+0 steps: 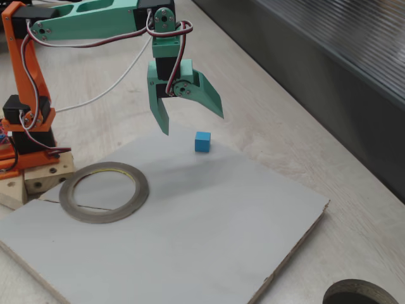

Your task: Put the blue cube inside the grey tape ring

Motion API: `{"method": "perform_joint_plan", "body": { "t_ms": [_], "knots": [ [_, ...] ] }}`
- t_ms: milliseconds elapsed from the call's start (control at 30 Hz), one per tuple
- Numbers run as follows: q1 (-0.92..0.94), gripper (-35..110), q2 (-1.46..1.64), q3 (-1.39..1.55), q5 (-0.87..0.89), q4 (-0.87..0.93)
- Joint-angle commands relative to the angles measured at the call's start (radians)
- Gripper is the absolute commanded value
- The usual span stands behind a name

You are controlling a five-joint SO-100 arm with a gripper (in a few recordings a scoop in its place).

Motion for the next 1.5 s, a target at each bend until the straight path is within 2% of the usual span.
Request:
{"method": "perform_joint_plan", "body": {
  "t_ms": [0, 167, 367, 667, 867, 1267, 1367, 1467],
  "knots": [
    [-0.026, 78, 0.000, -0.023, 0.002, 0.008],
    [-0.026, 78, -0.140, -0.046, 0.000, 0.008],
    [-0.026, 78, -0.350, -0.236, 0.006, 0.023],
    [-0.034, 78, -0.353, -0.245, 0.002, 0.023],
    [-0.175, 78, -0.365, -0.245, 0.008, 0.023],
    [-0.173, 78, -0.365, -0.244, 0.009, 0.023],
    [-0.172, 74, -0.365, -0.244, 0.009, 0.023],
    [-0.172, 61, -0.365, -0.244, 0.009, 0.014]
  ]
}}
